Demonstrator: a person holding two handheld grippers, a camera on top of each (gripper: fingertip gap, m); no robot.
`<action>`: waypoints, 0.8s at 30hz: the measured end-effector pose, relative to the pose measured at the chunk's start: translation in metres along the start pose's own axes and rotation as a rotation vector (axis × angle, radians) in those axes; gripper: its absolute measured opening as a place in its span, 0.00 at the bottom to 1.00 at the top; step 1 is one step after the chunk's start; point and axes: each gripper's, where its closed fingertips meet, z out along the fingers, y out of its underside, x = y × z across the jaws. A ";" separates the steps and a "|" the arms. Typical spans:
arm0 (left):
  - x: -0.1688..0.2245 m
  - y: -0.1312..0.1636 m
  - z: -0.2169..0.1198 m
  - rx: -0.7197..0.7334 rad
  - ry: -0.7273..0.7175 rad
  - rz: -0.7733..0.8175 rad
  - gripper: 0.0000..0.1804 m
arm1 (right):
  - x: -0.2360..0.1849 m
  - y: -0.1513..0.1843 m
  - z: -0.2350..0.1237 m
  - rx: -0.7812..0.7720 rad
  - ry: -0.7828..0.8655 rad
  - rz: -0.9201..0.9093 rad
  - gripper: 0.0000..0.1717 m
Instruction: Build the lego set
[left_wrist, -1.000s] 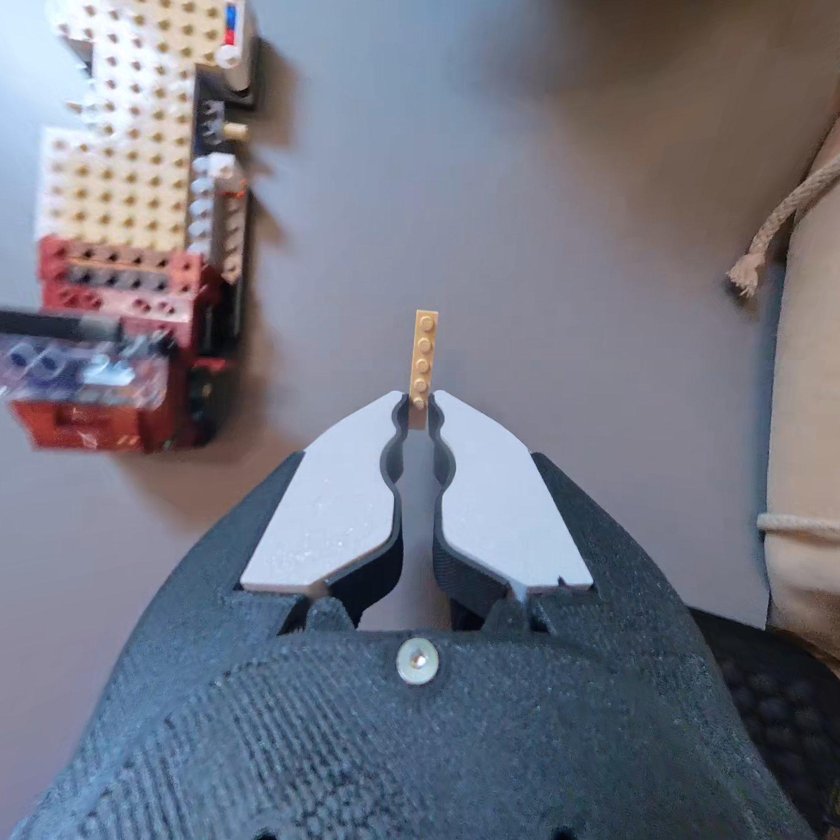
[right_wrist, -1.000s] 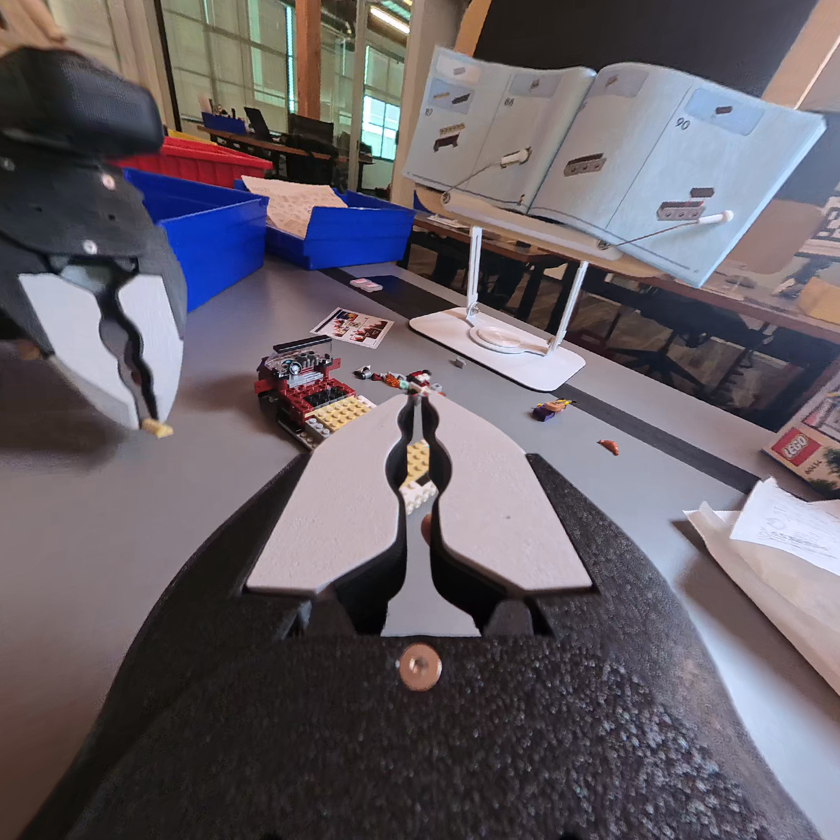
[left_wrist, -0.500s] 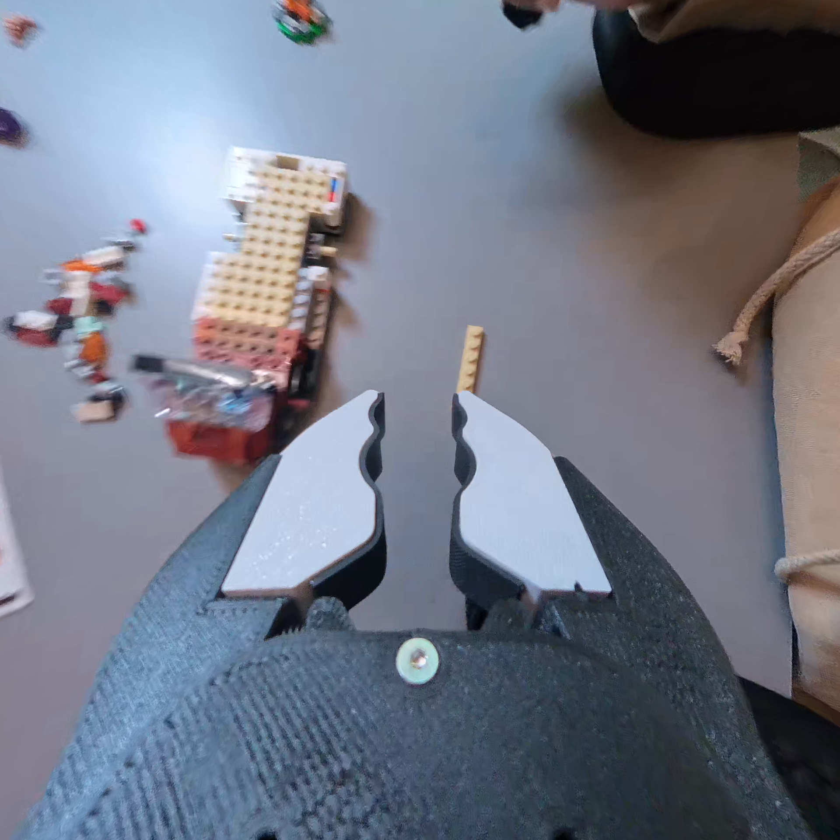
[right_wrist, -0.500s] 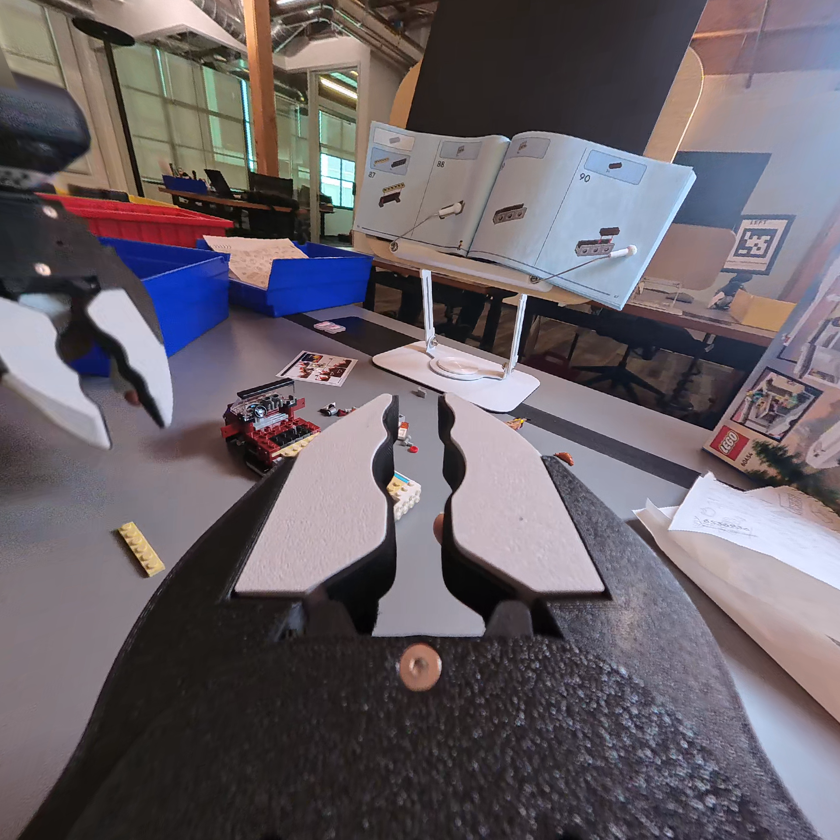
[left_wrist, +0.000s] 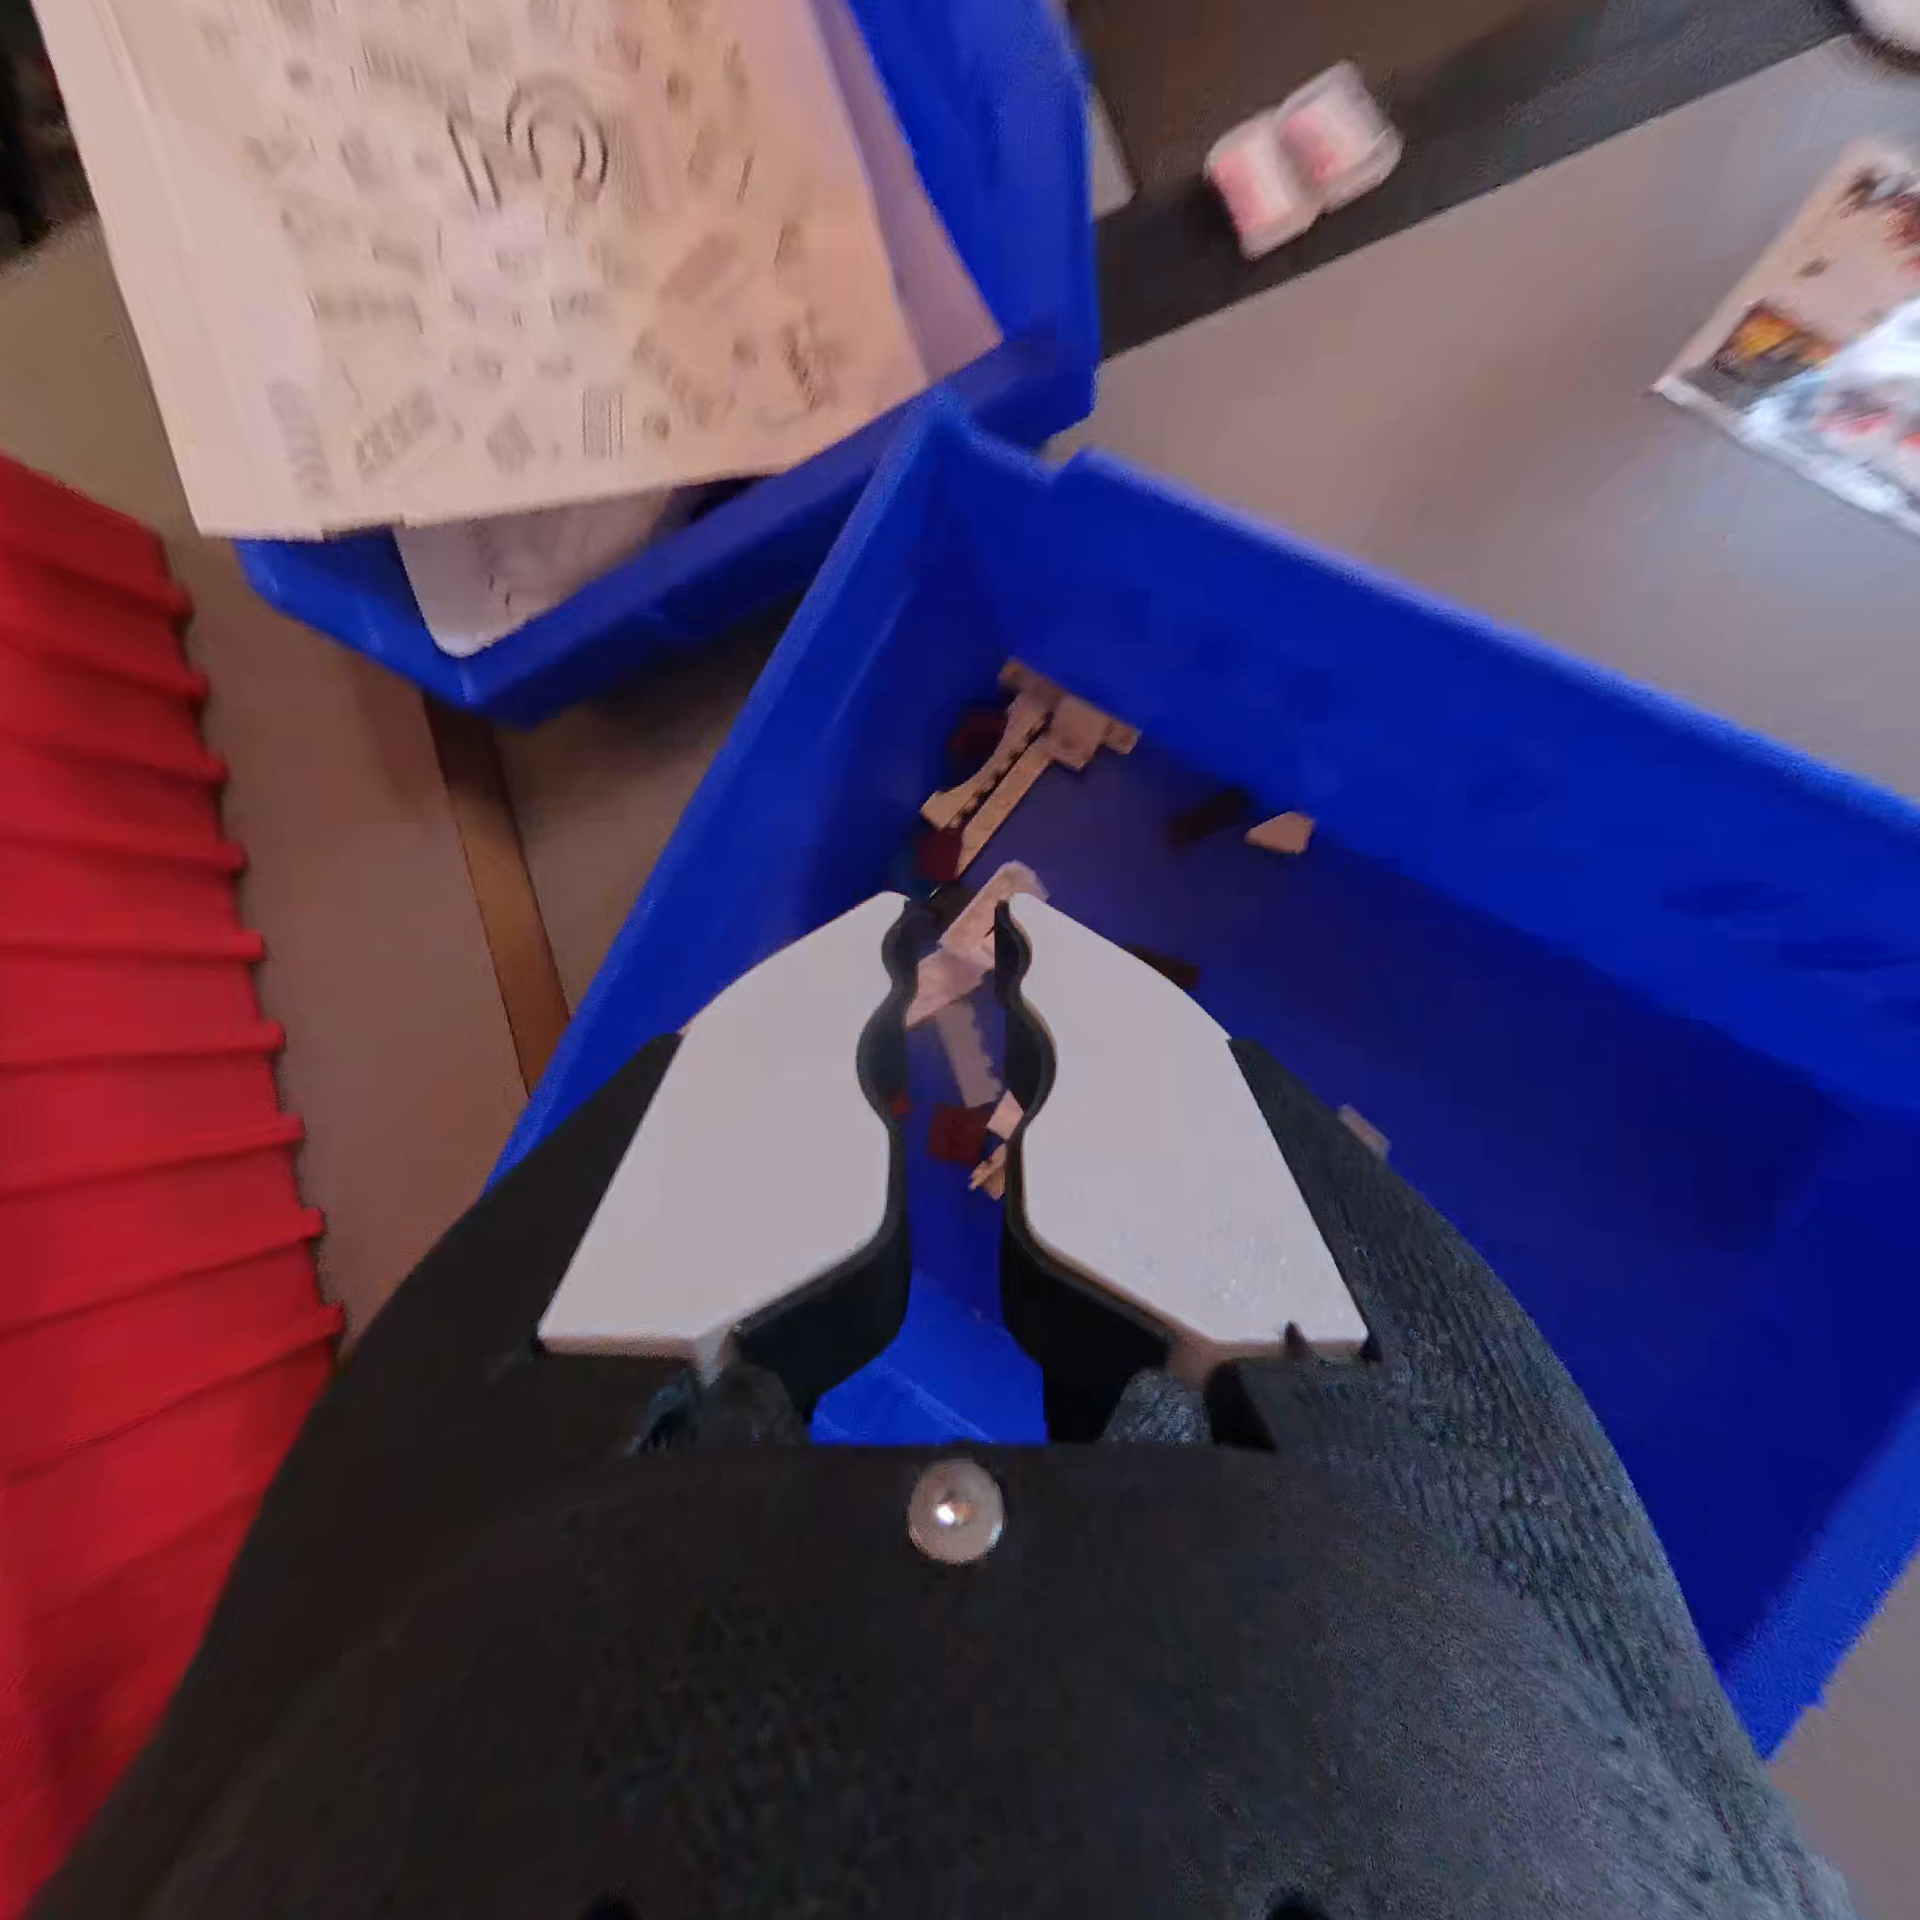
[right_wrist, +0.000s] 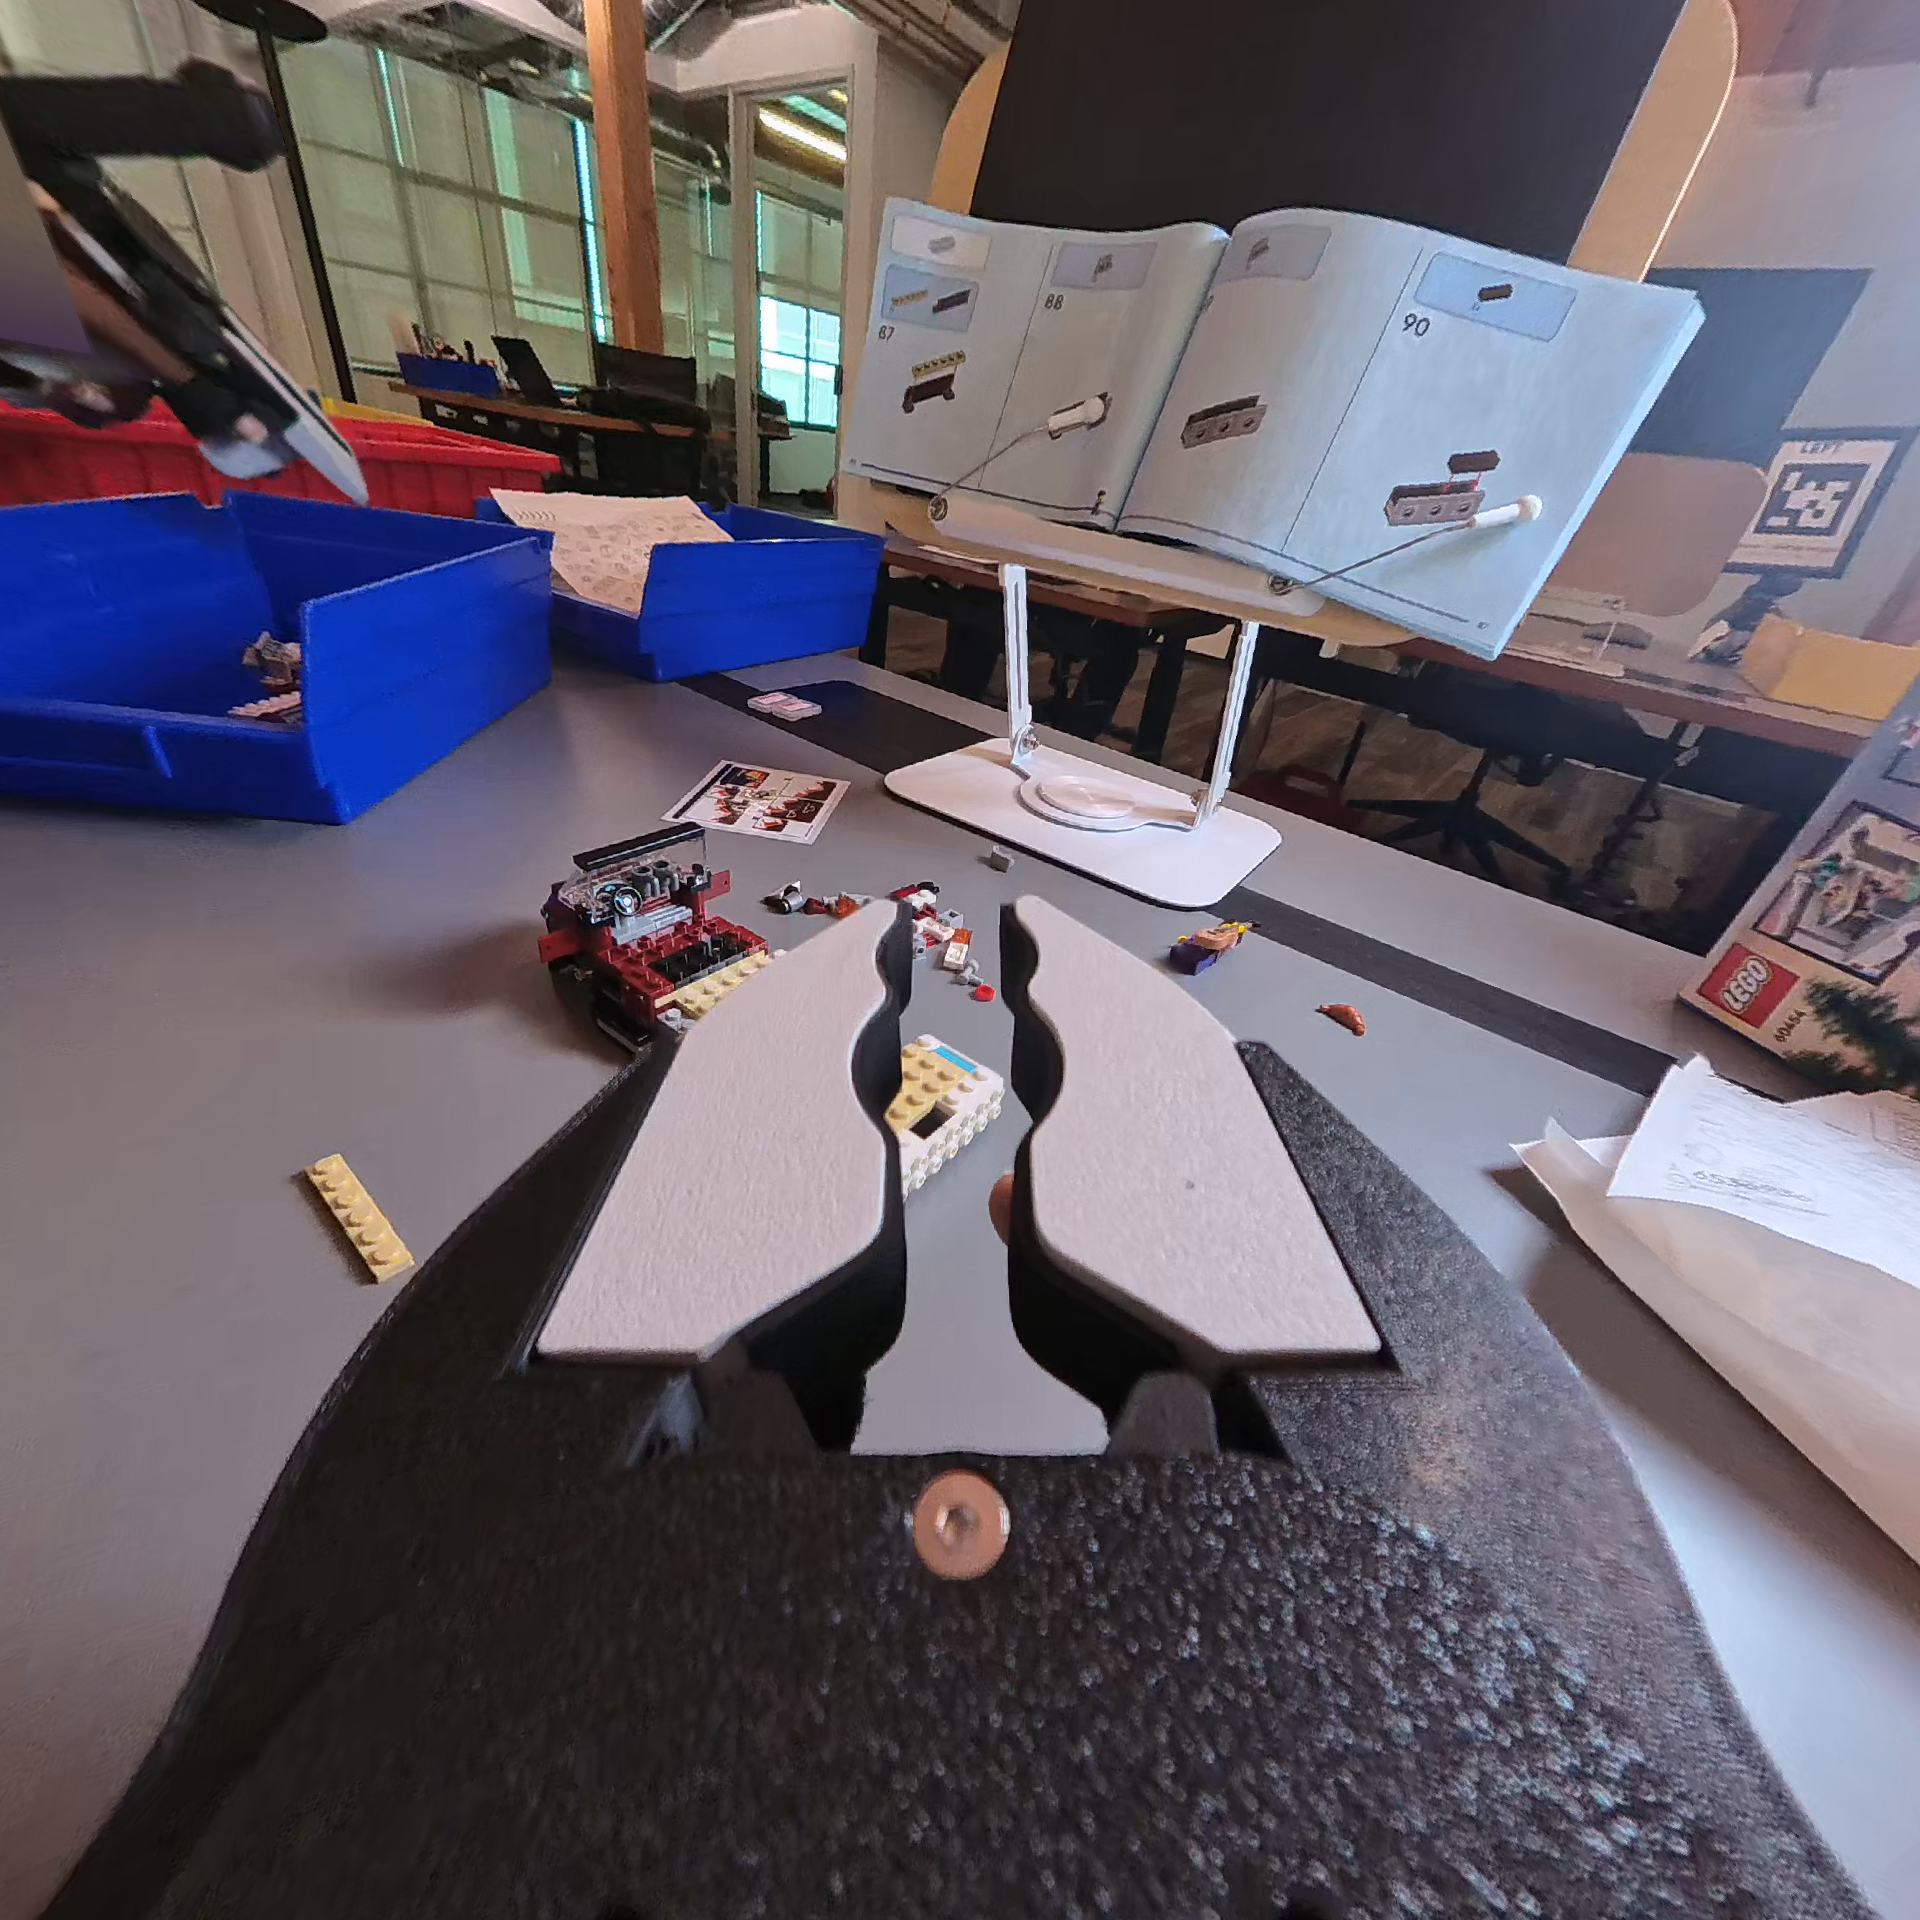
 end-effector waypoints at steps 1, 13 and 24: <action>-0.004 0.009 0.012 -0.055 0.023 -0.027 0.09 | 0.000 0.002 0.001 -0.006 0.001 -0.001 0.09; 0.002 0.061 0.076 -0.404 0.117 -0.026 0.04 | -0.001 0.014 0.005 -0.056 -0.007 -0.007 0.08; 0.068 0.056 0.003 -0.279 0.502 0.165 0.16 | -0.011 0.014 0.006 -0.060 -0.057 -0.011 0.07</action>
